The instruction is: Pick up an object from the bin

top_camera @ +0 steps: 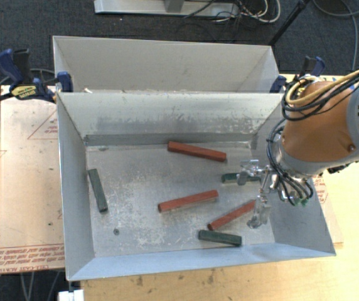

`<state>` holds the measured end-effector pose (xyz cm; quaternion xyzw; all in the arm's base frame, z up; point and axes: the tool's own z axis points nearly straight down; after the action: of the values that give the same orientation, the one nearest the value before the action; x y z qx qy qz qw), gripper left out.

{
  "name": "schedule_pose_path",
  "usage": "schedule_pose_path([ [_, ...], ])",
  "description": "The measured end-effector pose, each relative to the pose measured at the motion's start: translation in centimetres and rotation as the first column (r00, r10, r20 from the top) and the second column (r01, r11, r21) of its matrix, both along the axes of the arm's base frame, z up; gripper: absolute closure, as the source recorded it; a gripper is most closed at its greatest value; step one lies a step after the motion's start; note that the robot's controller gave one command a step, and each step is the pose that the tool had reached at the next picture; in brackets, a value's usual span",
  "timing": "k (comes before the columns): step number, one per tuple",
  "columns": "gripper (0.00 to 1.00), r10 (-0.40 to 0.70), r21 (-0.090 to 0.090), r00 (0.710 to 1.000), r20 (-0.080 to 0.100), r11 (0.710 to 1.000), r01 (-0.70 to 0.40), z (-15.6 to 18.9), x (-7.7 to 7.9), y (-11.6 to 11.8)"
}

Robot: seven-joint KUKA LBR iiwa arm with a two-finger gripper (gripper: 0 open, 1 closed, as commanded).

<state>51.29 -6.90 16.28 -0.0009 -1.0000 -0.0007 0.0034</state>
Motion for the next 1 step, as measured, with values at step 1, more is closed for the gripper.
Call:
schedule_pose_path([
  [1, 0.00, -0.115, 0.000, 0.993, 0.003, 0.993, 0.115, -9.70, 1.90, -1.97],
])
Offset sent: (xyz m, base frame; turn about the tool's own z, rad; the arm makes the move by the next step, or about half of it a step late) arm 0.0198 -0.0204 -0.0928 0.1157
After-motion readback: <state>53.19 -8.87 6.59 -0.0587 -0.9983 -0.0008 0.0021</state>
